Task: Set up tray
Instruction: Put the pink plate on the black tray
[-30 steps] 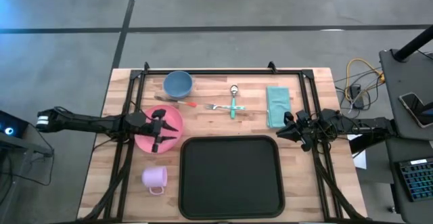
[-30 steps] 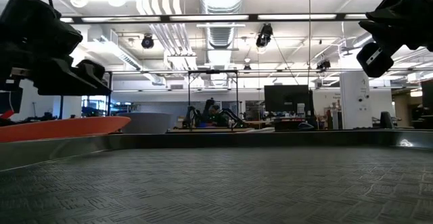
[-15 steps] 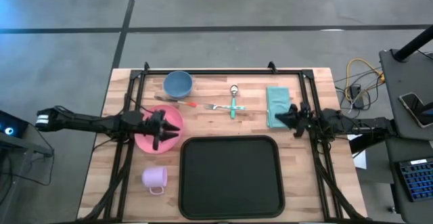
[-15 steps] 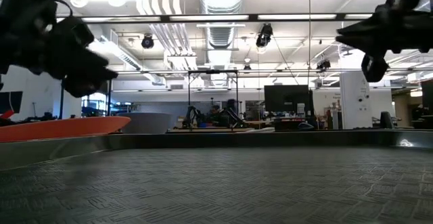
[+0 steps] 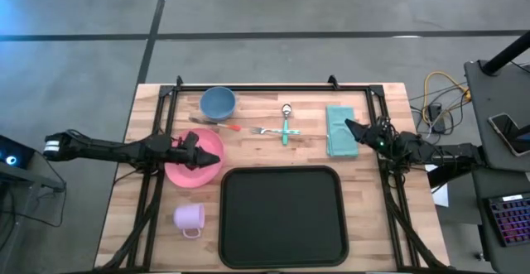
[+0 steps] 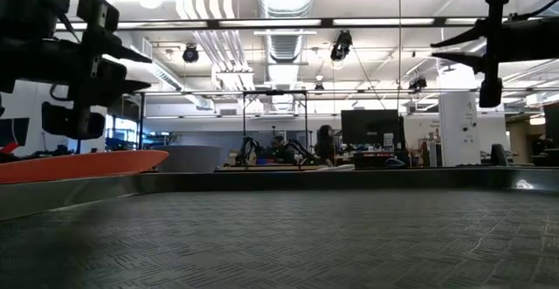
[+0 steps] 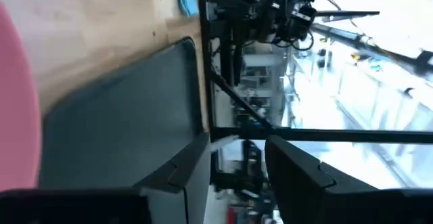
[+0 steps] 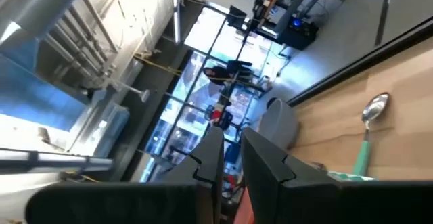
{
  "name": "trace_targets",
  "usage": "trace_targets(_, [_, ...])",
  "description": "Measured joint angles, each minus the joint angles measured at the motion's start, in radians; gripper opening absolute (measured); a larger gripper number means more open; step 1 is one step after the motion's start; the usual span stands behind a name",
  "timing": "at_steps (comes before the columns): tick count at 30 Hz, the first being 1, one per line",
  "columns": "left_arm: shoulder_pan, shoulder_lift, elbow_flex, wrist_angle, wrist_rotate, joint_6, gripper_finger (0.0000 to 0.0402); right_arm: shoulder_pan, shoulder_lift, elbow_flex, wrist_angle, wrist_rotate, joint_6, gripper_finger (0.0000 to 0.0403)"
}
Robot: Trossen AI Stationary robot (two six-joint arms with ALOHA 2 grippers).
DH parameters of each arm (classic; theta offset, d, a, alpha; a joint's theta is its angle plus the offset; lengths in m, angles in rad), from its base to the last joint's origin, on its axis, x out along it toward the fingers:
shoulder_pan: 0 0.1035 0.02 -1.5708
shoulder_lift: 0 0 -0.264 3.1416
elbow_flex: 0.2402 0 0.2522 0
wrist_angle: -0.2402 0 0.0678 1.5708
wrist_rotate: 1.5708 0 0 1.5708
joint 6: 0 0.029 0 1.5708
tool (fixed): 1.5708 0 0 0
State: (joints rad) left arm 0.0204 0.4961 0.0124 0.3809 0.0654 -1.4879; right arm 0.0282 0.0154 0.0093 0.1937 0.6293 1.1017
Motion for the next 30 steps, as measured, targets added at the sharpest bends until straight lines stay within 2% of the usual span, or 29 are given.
trace_targets(4, [0.0, 0.017, -0.002, -0.003, -0.004, 0.254, 0.0123, 0.0, -0.002, 0.0, 0.008, 0.001, 0.005, 0.0043])
trace_targets(7, [0.0, 0.032, 0.0, -0.003, -0.027, 0.337, 0.0123, 0.003, 0.008, 0.0, 0.01, -0.004, 0.022, 0.0043])
trace_targets(9, [0.0, 0.045, 0.012, -0.005, -0.069, 0.325, 0.0123, 0.004, 0.013, 0.0, 0.024, -0.005, 0.021, 0.0043])
trace_targets(11, [0.001, 0.05, 0.032, -0.003, -0.077, 0.25, 0.0123, 0.004, 0.015, 0.0, 0.039, -0.003, 0.021, 0.0043])
trace_targets(15, [-0.009, 0.055, 0.08, -0.003, -0.017, 0.147, 0.0123, 0.004, 0.03, 0.0, 0.034, 0.0, 0.002, 0.0043])
trace_targets(21, [-0.032, 0.062, 0.173, -0.002, 0.008, 0.21, 0.0123, 0.004, 0.068, 0.0, 0.035, 0.003, 0.009, 0.0043])
trace_targets(25, [-0.035, 0.068, 0.224, 0.001, 0.023, 0.246, 0.0123, 0.004, 0.098, 0.0, 0.038, 0.066, 0.0, 0.0043])
trace_targets(30, [-0.035, 0.09, 0.268, -0.003, 0.019, 0.279, 0.0123, 0.004, 0.149, 0.0, 0.138, 0.073, -0.001, 0.0043])
